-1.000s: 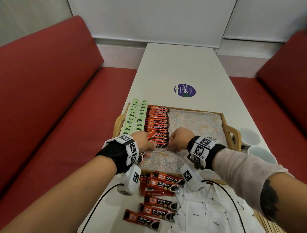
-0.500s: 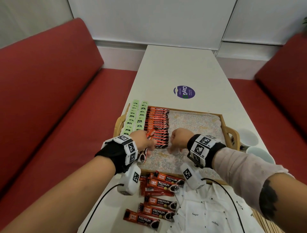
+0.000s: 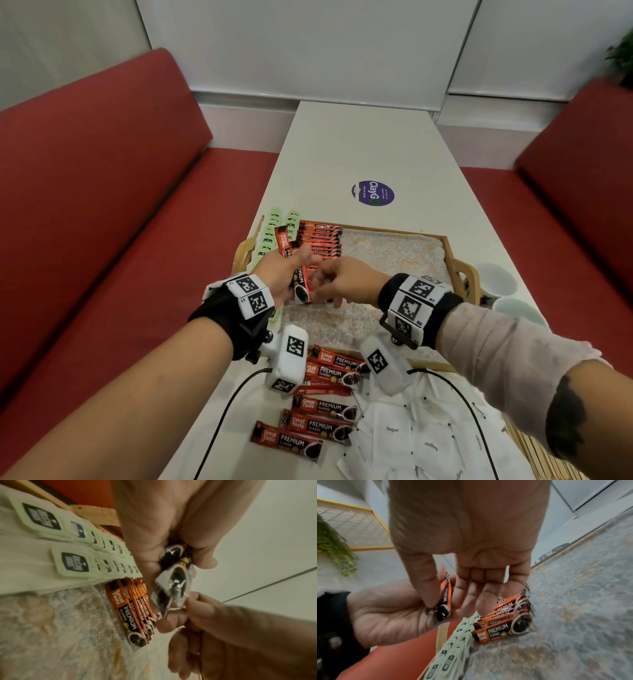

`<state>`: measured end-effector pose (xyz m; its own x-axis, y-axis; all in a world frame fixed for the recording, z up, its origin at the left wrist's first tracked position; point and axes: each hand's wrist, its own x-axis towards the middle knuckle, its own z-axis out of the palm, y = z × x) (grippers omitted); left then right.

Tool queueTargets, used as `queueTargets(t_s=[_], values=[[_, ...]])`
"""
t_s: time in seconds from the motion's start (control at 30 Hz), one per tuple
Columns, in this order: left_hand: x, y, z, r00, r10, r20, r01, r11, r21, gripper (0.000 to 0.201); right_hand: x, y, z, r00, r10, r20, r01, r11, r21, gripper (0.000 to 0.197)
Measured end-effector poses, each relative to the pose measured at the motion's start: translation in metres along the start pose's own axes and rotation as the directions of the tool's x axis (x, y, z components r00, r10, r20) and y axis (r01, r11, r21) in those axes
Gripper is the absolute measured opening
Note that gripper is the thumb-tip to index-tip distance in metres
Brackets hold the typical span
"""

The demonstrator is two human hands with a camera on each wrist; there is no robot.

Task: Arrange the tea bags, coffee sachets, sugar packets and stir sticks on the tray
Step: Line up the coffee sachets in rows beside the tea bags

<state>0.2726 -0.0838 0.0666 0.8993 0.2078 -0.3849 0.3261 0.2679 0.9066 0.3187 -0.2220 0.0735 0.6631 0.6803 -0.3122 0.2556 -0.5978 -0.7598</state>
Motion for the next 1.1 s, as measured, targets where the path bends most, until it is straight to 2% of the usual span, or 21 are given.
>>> queueTargets(t_s=[0.13, 0.23, 0.33, 0.47, 0.6, 0.67, 0.77, 0.87, 1.0, 1.1], values=[[-0.002, -0.004, 0.001, 0.998, 0.033, -0.044, -0.033, 0.999, -0.001, 0.020, -0.005, -0.002, -0.002, 1.000, 0.029, 0.011, -0.030, 0.992, 0.119, 0.011], [-0.007, -0.003, 0.004, 0.999, 0.028, -0.028, -0.028, 1.000, -0.007, 0.025, -0.005, 0.000, 0.001, 0.999, 0.022, -0.049, -0.016, 0.993, 0.116, 0.021], [-0.007, -0.006, 0.005, 1.000, 0.031, 0.001, -0.031, 1.000, -0.006, 0.036, -0.003, 0.002, 0.004, 0.996, 0.030, -0.080, -0.025, 0.998, 0.066, 0.022], [-0.009, -0.006, 0.001, 0.999, 0.023, 0.039, -0.024, 0.999, 0.022, 0.035, 0.000, 0.005, 0.004, 0.996, 0.037, -0.084, -0.033, 0.999, 0.043, 0.023], [-0.007, -0.006, -0.007, 0.994, 0.051, -0.093, -0.042, 0.995, 0.089, 0.030, 0.004, 0.009, 0.002, 0.987, 0.064, -0.148, -0.059, 0.997, 0.042, 0.018], [-0.002, -0.006, -0.013, 0.984, 0.090, -0.153, -0.066, 0.986, 0.155, 0.026, 0.006, 0.013, 0.000, 0.979, 0.075, -0.191, -0.078, 0.997, -0.012, 0.010], [-0.003, -0.003, -0.019, 0.972, 0.115, -0.204, -0.086, 0.986, 0.144, 0.005, 0.008, 0.019, -0.003, 0.974, 0.080, -0.212, -0.110, 0.985, -0.133, 0.008], [-0.002, -0.003, -0.027, 0.962, 0.136, -0.237, -0.098, 0.981, 0.165, 0.012, 0.009, 0.020, -0.003, 0.978, 0.090, -0.188, -0.135, 0.961, -0.241, 0.010], [0.000, -0.002, -0.032, 0.960, 0.138, -0.245, -0.097, 0.980, 0.171, 0.002, 0.012, 0.016, 0.001, 0.980, 0.112, -0.163, -0.169, 0.901, -0.400, 0.008], [0.002, -0.003, -0.035, 0.962, 0.128, -0.243, -0.089, 0.982, 0.168, 0.006, 0.015, 0.016, 0.005, 0.980, 0.125, -0.152, -0.184, 0.853, -0.488, 0.009]])
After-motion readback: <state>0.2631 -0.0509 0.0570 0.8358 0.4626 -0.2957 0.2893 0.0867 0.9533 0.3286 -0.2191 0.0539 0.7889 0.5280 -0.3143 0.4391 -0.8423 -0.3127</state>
